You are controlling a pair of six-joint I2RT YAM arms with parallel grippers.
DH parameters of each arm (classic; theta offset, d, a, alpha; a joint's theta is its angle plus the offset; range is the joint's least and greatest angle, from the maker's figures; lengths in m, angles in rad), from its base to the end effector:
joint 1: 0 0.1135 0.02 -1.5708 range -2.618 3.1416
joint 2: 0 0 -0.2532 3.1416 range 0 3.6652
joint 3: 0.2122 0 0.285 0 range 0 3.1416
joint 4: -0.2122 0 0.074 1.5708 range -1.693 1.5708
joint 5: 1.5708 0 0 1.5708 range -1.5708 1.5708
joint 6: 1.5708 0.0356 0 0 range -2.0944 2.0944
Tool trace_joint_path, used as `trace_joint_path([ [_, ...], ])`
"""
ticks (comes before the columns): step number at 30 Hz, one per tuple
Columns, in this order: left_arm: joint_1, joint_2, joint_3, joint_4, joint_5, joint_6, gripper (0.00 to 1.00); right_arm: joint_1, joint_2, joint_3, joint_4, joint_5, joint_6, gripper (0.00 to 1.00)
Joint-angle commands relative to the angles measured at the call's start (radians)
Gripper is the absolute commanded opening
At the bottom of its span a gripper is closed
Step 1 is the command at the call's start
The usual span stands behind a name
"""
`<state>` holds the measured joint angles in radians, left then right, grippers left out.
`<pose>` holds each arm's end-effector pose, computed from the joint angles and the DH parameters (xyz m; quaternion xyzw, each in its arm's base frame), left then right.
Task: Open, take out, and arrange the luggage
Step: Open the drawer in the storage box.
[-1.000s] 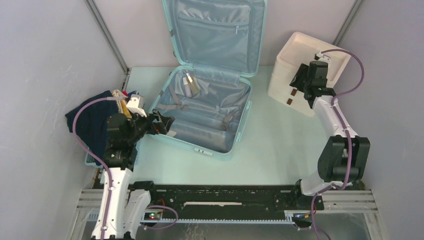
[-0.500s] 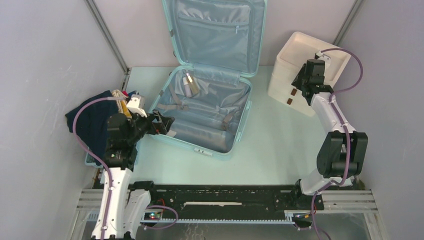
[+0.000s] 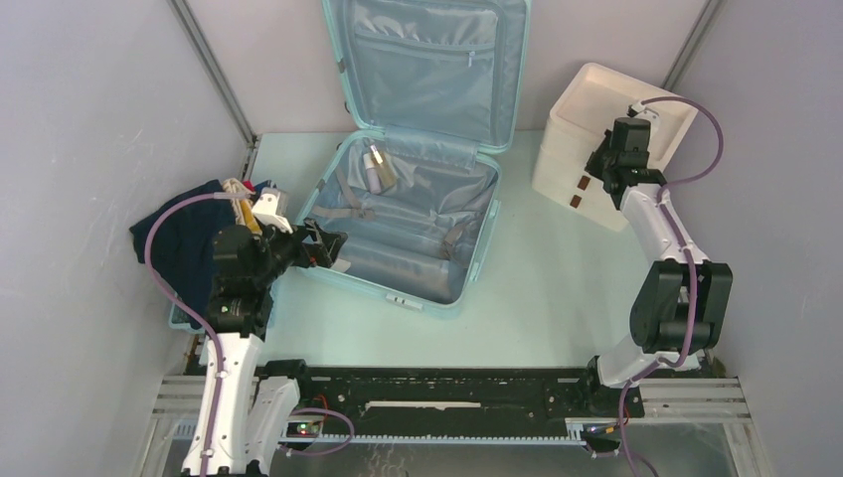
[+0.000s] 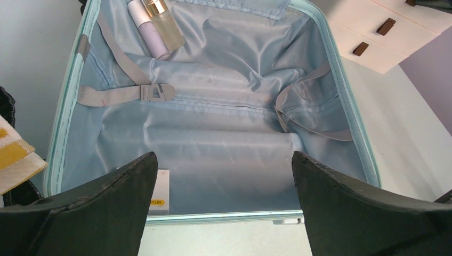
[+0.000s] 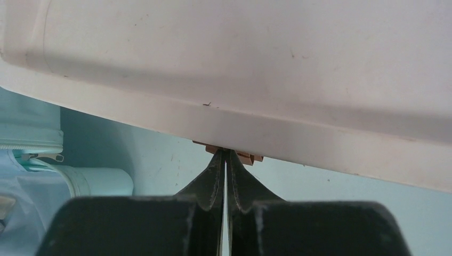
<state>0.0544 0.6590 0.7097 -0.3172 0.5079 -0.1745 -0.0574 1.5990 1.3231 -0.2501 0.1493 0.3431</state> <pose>0.1971 -0.0066 0.3149 0.0636 0.7817 -0.2346 0.5744 0.4050 -0.0286 0.2936 0.2084 0.8395 0.0069 0.5017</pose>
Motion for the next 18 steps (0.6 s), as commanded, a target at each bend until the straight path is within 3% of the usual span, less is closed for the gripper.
trace_joint_path([
  [1, -0.005, -0.005, -0.013, 0.015, 0.009, 0.024, 1.00, -0.007, -0.047, -0.001, 0.090, -0.033, 0.015, 0.04],
  [18, -0.005, -0.002, -0.013, 0.015, 0.015, 0.027, 1.00, -0.013, -0.136, -0.095, 0.112, -0.110, 0.019, 0.01],
])
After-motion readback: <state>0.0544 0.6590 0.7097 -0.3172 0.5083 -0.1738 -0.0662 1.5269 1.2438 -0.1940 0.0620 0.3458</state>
